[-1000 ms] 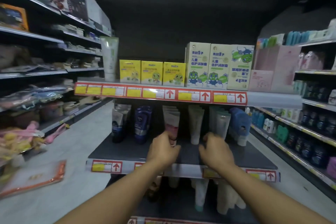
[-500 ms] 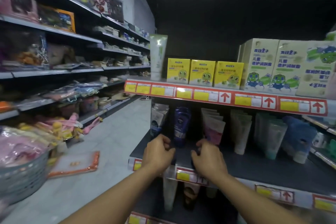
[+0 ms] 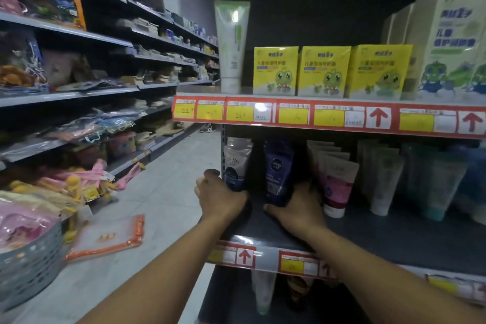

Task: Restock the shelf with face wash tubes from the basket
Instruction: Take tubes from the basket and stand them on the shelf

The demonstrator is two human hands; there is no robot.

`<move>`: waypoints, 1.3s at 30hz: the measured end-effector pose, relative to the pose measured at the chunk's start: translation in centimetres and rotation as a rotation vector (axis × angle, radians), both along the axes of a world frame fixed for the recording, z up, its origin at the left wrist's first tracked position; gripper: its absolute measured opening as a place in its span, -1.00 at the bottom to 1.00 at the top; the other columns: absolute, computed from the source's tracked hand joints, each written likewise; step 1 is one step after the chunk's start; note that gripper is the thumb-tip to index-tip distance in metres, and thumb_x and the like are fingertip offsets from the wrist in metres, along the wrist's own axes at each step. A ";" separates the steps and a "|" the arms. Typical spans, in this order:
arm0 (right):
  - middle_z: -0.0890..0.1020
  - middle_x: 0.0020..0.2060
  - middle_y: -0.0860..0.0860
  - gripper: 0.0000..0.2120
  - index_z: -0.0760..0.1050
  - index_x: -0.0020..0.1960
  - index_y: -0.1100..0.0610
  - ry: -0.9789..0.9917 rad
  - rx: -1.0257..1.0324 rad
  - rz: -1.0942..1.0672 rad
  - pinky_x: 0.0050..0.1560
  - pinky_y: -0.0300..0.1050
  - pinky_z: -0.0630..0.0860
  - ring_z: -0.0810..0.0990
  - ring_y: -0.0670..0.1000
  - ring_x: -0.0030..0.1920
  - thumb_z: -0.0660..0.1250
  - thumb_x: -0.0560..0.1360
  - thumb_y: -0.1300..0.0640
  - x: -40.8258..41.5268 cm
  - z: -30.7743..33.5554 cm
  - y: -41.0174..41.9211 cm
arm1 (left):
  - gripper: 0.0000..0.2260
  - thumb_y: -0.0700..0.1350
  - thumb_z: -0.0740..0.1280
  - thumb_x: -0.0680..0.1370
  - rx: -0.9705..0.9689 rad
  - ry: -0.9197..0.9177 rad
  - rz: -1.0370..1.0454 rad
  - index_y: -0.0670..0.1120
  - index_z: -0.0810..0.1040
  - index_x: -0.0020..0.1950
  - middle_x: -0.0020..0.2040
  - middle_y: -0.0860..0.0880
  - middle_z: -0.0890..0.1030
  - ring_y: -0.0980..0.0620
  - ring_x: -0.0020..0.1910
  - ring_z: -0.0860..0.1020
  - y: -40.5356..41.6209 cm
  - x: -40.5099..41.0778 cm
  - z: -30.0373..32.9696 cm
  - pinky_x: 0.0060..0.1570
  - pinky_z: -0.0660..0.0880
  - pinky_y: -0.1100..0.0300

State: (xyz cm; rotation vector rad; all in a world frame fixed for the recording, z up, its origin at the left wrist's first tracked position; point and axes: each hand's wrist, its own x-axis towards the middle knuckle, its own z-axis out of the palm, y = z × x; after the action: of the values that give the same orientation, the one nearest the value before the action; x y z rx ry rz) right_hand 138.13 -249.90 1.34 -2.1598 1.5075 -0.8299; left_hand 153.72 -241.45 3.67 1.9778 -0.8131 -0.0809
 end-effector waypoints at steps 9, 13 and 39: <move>0.54 0.27 0.06 -0.25 0.39 0.37 0.04 0.068 -0.136 0.025 0.02 -0.05 0.50 0.56 0.12 0.21 0.48 0.36 -0.35 0.3 -0.4 -0.5 | -0.34 0.05 0.54 0.39 0.038 0.001 -0.082 -0.10 0.38 0.40 0.26 -0.11 0.61 -0.18 0.31 0.49 -1.1 1.2 -2.0 0.25 0.48 0.02; 0.62 0.18 0.02 -0.40 0.44 0.28 0.02 0.032 -0.167 0.041 -0.05 -0.08 0.47 0.61 0.12 0.15 0.48 0.39 -0.28 0.1 -0.6 -0.4 | -0.45 0.06 0.55 0.42 0.047 0.015 -0.095 -0.11 0.52 0.33 0.24 -0.12 0.65 -0.16 0.20 0.60 -0.9 1.4 -2.1 0.08 0.49 0.12; 0.67 0.07 -0.02 -0.48 0.51 0.21 0.00 0.008 -0.120 0.039 -0.07 -0.07 0.55 0.65 0.05 0.05 0.48 0.39 -0.28 -0.1 -1.0 -0.8 | -0.41 0.10 0.57 0.46 0.040 0.015 -0.066 -0.12 0.49 0.38 0.32 -0.13 0.62 -0.16 0.26 0.59 -0.4 0.7 -1.7 0.10 0.51 0.08</move>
State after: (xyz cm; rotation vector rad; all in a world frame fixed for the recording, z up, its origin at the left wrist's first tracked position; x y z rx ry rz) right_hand 138.02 -250.72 0.34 -2.2730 1.4490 -0.9214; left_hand 154.43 -241.86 1.95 1.9855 -0.8739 -0.1515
